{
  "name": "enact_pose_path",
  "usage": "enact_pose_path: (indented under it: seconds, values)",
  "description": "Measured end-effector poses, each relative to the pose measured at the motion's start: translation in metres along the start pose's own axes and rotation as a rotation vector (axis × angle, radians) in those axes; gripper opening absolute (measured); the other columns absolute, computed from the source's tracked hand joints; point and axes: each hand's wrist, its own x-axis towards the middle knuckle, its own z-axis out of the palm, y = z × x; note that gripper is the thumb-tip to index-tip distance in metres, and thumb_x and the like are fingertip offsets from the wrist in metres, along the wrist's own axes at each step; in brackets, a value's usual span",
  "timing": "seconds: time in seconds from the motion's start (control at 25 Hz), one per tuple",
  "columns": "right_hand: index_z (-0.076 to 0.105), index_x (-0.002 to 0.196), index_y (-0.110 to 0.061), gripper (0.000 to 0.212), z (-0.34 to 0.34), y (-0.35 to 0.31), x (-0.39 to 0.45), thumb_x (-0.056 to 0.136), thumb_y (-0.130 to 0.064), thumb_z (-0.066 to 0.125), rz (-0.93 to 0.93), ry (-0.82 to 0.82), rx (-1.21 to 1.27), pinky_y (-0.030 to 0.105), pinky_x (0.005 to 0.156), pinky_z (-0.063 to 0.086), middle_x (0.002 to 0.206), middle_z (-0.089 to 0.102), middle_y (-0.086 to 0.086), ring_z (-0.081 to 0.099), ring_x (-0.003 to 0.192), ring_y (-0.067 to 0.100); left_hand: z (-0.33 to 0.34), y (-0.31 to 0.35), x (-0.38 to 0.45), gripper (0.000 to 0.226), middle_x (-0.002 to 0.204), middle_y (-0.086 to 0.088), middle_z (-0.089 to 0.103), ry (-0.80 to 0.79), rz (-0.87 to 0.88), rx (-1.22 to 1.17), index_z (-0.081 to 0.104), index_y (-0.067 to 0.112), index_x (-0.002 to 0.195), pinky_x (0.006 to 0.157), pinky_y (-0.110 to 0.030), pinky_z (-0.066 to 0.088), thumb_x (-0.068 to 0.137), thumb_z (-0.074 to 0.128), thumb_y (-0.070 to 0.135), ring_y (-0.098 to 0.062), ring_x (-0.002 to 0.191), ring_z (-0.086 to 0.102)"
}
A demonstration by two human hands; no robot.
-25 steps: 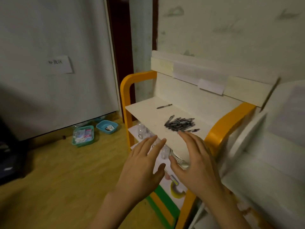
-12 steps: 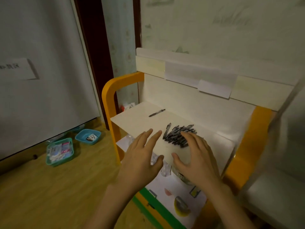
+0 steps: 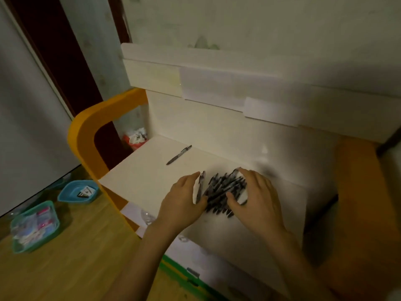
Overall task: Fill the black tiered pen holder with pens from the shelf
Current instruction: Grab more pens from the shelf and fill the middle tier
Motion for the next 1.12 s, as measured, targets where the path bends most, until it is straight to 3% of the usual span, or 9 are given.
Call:
enact_pose_path:
  seconds: [0.12,0.28,0.4,0.56,0.8,1.12]
  values:
    - [0.039,0.143,-0.027,0.070,0.014,0.004,0.009,0.082,-0.054,0.060,0.062,-0.003,-0.031,0.042,0.105,0.041,0.137,0.050,-0.002,0.044,0.128,0.020,0.027,-0.019,0.033,0.074,0.140,-0.005,0.048,-0.136,-0.101,-0.011,0.030,0.028,0.148,0.094,-0.033,0.046,0.085,0.061,0.053,-0.021,0.123,0.049]
    - [0.040,0.142,-0.029,0.070,0.023,0.012,0.015,0.081,-0.057,0.059,0.158,0.014,-0.067,0.043,0.108,0.039,0.141,0.049,-0.002,0.042,0.132,0.020,0.052,-0.032,0.067,0.097,0.127,-0.011,0.050,-0.310,-0.215,0.027,0.036,0.017,0.141,0.092,-0.042,0.052,0.069,0.060,0.077,-0.027,0.112,0.053]
    - [0.039,0.143,-0.029,0.071,0.026,0.017,0.016,0.081,-0.060,0.056,0.212,0.033,-0.092,0.039,0.111,0.036,0.143,0.048,-0.002,0.040,0.134,0.020,0.065,-0.028,0.082,0.109,0.128,-0.010,0.043,-0.359,-0.236,0.024,0.034,0.017,0.140,0.092,-0.035,0.048,0.058,0.063,0.082,-0.025,0.115,0.047]
    - [0.038,0.144,-0.029,0.073,0.032,0.020,0.017,0.081,-0.061,0.057,0.276,0.025,-0.125,0.039,0.113,0.034,0.144,0.046,-0.002,0.039,0.135,0.019,0.076,-0.023,0.095,0.097,0.121,-0.008,0.043,-0.379,-0.168,0.033,0.040,0.017,0.130,0.088,-0.035,0.050,0.058,0.072,0.072,-0.023,0.110,0.047]
    - [0.038,0.145,-0.028,0.071,0.036,0.020,0.022,0.083,-0.058,0.058,0.304,0.019,-0.114,0.042,0.113,0.034,0.145,0.045,0.000,0.038,0.135,0.020,0.069,-0.027,0.113,0.064,0.107,-0.009,0.052,-0.506,-0.202,-0.041,0.046,0.014,0.105,0.076,-0.037,0.059,0.063,0.081,0.048,-0.022,0.093,0.058]
    - [0.039,0.145,-0.028,0.068,0.041,0.009,0.026,0.085,-0.057,0.056,0.268,-0.027,-0.139,0.039,0.115,0.025,0.148,0.042,0.002,0.033,0.138,0.022,0.072,-0.021,0.119,0.073,0.110,-0.010,0.051,-0.535,-0.209,0.032,0.039,0.007,0.117,0.079,-0.033,0.056,0.067,0.084,0.038,-0.023,0.098,0.057]
